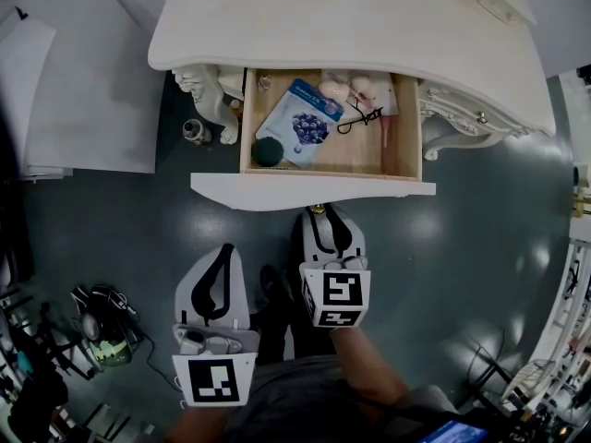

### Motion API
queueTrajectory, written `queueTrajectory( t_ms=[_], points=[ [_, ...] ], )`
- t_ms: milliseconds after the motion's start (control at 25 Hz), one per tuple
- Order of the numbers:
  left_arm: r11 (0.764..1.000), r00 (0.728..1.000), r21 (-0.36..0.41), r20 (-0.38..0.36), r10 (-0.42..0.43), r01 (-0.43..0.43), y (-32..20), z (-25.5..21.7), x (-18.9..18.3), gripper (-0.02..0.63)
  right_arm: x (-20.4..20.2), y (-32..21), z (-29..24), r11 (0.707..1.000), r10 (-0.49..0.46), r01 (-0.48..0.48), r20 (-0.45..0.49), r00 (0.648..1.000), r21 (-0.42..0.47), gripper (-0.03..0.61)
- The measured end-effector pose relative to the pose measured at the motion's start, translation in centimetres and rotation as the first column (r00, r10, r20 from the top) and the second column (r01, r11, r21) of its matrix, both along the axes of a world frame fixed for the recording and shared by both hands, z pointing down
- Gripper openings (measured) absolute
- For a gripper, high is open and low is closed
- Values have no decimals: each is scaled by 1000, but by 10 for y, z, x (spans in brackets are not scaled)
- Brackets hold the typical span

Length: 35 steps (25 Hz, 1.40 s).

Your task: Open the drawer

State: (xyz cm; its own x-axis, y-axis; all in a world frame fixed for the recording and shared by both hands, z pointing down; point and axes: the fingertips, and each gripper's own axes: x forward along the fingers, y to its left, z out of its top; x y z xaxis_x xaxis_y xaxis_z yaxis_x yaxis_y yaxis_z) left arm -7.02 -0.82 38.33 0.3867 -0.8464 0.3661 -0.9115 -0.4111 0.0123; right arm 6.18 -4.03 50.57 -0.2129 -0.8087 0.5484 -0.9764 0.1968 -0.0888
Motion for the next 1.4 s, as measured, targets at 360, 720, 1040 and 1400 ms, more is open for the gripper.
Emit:
queueTrajectory(
  t_ms=[360, 720, 1040, 1400],
  points=[
    [999, 1000, 41, 5, -1, 1, 4, -14, -3, 15, 0, 2, -1, 1000, 8, -8, 15, 1000, -4, 138],
    [987, 1000, 162, -1, -7, 7, 1, -87, -6, 15, -18, 15, -91, 994, -48, 44, 41, 998, 104, 158],
    [958, 1000, 288, -2, -19, 19, -6, -172, -12, 15, -45, 18, -254, 914, -145, 125, 23, 989, 385, 44],
    [916, 998, 397, -34, -48, 58, 20, -237, -29, 15, -62, 55, -346, 822, -170, 178, -64, 983, 542, 14]
  ],
)
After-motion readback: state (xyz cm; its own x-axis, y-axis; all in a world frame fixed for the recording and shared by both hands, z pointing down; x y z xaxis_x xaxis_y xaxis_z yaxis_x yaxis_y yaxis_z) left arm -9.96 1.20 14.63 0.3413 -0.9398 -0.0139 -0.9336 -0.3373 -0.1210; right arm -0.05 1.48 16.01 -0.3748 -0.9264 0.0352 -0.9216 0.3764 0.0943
